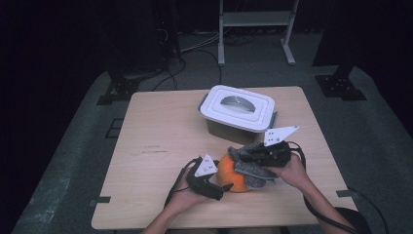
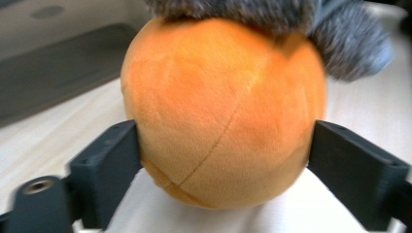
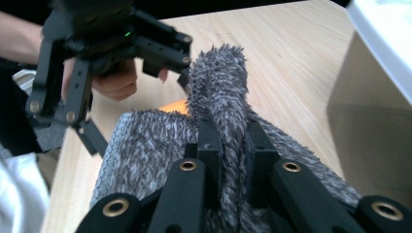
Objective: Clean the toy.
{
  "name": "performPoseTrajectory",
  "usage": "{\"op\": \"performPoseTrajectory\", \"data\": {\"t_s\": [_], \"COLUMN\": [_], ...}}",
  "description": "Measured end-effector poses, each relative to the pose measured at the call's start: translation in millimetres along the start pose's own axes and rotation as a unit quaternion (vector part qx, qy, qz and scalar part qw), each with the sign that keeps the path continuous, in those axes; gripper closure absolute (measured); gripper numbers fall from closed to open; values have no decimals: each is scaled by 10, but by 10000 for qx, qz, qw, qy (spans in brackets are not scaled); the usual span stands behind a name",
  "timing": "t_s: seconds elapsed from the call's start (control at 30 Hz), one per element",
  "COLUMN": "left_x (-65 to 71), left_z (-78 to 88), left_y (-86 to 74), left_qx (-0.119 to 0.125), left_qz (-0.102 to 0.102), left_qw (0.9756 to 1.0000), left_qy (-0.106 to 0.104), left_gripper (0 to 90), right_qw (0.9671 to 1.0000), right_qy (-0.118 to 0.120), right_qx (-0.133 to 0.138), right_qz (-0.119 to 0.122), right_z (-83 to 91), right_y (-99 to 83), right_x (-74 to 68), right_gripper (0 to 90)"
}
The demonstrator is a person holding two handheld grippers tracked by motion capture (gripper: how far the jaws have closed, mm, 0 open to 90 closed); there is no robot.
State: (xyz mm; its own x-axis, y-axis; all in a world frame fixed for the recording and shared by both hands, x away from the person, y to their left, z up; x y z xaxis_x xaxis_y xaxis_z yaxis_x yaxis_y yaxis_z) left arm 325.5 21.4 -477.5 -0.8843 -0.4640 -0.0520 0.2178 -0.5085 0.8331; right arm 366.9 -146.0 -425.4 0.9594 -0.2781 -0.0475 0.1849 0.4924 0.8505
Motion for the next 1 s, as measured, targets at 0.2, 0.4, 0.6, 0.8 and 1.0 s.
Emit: {"op": "performPoseTrajectory", "data": {"t_s": [0.2, 0.4, 0.6, 0.8, 1.0], "left_x": [-9, 35, 26, 21, 7], "left_z": [29, 46, 78, 88, 112], "left_y": [53, 179, 171, 150, 190], "left_qx": [195, 235, 252, 221, 186], "left_qz": [-40, -43, 40, 36, 67], "left_qw": [9997, 9997, 9997, 9997, 9998], "left_qy": [108, 105, 47, 15, 54], "left_gripper": [390, 414, 419, 415, 415], "right_qw": [9999, 9984, 9991, 9999, 9996], "right_qy": [72, 451, 285, -28, 197], "right_qx": [83, 273, -23, -30, 175], "right_qz": [-128, 191, 320, 121, 143], "right_z": [-33, -59, -62, 100, 88], "right_y": [53, 265, 205, 135, 200], "right_x": [90, -194, -191, 20, -78], "right_gripper": [803, 803, 803, 802, 803]}}
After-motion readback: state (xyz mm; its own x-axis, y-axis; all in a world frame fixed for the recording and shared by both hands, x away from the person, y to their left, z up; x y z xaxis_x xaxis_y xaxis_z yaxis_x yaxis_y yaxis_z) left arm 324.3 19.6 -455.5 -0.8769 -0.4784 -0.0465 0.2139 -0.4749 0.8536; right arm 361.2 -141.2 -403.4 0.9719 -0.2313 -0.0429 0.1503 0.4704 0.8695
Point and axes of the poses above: each handheld gripper's, and its own axes: z roughly backward along the jaws, y roughly out of its top, x roughly to its right, the point moved 6 cm from there along -z, roughly forward along the jaws, and after that the axes turned 2 degrees about -x, right-handed, at the moved point
